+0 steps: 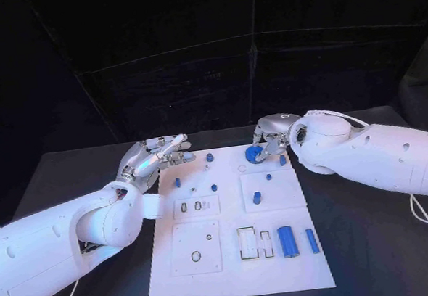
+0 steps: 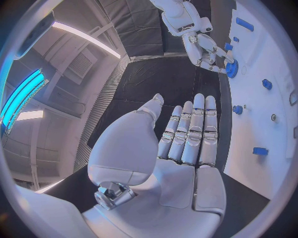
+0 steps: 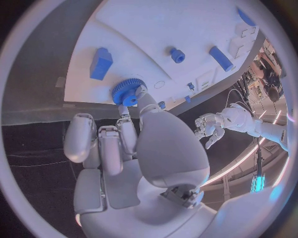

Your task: Assemble the parts on the task board

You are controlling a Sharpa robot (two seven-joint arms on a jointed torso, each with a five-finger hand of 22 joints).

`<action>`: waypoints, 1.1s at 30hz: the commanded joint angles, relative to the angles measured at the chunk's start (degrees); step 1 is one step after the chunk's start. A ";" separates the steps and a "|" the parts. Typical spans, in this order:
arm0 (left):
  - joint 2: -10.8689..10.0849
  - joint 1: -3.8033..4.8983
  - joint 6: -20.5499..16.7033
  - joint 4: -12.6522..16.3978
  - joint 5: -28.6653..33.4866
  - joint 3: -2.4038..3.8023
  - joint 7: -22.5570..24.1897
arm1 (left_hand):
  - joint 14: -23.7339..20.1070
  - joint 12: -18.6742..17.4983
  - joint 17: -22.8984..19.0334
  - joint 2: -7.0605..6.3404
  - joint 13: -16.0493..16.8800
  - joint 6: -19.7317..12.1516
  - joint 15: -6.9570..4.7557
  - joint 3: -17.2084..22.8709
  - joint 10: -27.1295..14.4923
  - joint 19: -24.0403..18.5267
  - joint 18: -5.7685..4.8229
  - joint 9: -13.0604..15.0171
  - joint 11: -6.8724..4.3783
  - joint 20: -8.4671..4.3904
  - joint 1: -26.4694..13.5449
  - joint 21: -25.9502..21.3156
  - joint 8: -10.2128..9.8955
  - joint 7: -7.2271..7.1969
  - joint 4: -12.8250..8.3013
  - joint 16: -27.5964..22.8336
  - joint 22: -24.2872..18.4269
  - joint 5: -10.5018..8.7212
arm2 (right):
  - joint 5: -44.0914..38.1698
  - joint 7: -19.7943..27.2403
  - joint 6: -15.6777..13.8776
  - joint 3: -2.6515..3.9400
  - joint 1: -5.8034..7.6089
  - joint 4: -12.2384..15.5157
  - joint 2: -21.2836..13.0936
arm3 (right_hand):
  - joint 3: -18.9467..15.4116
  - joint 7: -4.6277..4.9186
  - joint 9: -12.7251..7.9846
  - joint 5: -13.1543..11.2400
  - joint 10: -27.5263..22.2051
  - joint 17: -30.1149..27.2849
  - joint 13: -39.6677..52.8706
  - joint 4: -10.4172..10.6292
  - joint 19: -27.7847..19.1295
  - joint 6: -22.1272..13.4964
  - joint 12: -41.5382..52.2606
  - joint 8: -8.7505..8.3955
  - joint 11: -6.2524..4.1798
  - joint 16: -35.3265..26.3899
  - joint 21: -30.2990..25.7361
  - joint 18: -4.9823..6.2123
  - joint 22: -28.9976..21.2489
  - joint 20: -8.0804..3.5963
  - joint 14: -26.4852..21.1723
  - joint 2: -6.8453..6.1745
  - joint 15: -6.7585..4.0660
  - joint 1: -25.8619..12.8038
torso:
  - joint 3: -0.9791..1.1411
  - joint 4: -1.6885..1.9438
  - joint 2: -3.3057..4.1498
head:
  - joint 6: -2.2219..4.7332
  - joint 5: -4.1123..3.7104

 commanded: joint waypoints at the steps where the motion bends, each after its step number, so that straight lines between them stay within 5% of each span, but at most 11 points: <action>1: 0.07 0.07 1.00 0.00 -0.34 0.03 0.07 | 0.33 -0.23 0.09 0.41 -0.07 0.06 0.01 -0.05 -0.10 0.31 0.40 -0.03 0.28 0.08 0.22 -0.25 -0.22 0.33 -0.38 -0.37 -0.08 0.06 | -3.31 -0.29 -3.81 -0.02 -0.01 1.06 -0.04 | 0.99 -0.21 0.06 1.08 0.46 7.67 1.58 0.16 0.63 0.66 0.14 0.23 -0.08 0.29 0.36 -1.05 0.30 -0.04 4.57 1.69 -0.56 0.16 | 0.02 0.04 0.01 | 0.01 0.05; 9: 0.08 0.07 1.15 -0.01 -0.34 0.03 -0.04 | 0.32 -0.28 0.10 0.48 -0.08 0.06 0.01 0.00 -0.11 0.33 0.39 -0.03 0.29 0.08 0.31 -0.28 -0.26 0.33 -0.50 -0.42 -0.12 0.05 | -3.15 0.15 -5.79 -0.02 -0.12 3.91 -0.31 | 3.06 -0.41 -0.27 4.42 0.82 7.78 1.98 0.44 0.85 1.32 0.17 -0.41 -0.28 0.32 0.54 -1.13 0.64 -0.31 4.59 1.47 -0.79 -0.83 | 0.00 0.08 0.03 | 0.06 0.29; 18: -0.09 0.07 1.13 -0.02 -0.34 0.03 -0.04 | 0.32 -0.28 0.10 0.48 -0.08 0.06 0.01 0.00 -0.11 0.33 0.39 -0.03 0.29 0.08 0.31 -0.28 -0.26 0.33 -0.50 -0.42 -0.12 0.05 | -3.34 -0.50 -8.04 0.01 -0.12 6.49 0.75 | 3.98 -0.42 -0.32 5.55 0.95 7.88 2.16 0.85 1.05 1.49 0.17 -0.78 -0.30 0.34 0.69 -1.20 1.00 -0.35 4.61 1.04 -0.81 -1.72 | -0.05 0.14 0.04 | 0.16 0.70; 33: -0.18 0.09 1.05 -0.18 -0.34 0.04 0.08 | 0.29 -0.35 0.12 0.53 -0.08 0.02 0.03 0.05 -0.14 0.33 0.39 -0.03 0.31 0.09 0.39 -0.33 -0.32 0.35 -0.63 -0.49 -0.17 0.04 | -4.79 -0.73 -6.52 -0.31 -0.83 2.24 8.45 | 4.58 -0.38 -0.35 5.87 0.80 7.80 1.95 1.04 1.06 1.42 -0.17 -1.05 -0.28 0.31 0.68 -1.19 0.98 -0.35 4.59 0.92 -0.81 -2.08 | 0.00 0.08 0.07 | -0.20 1.48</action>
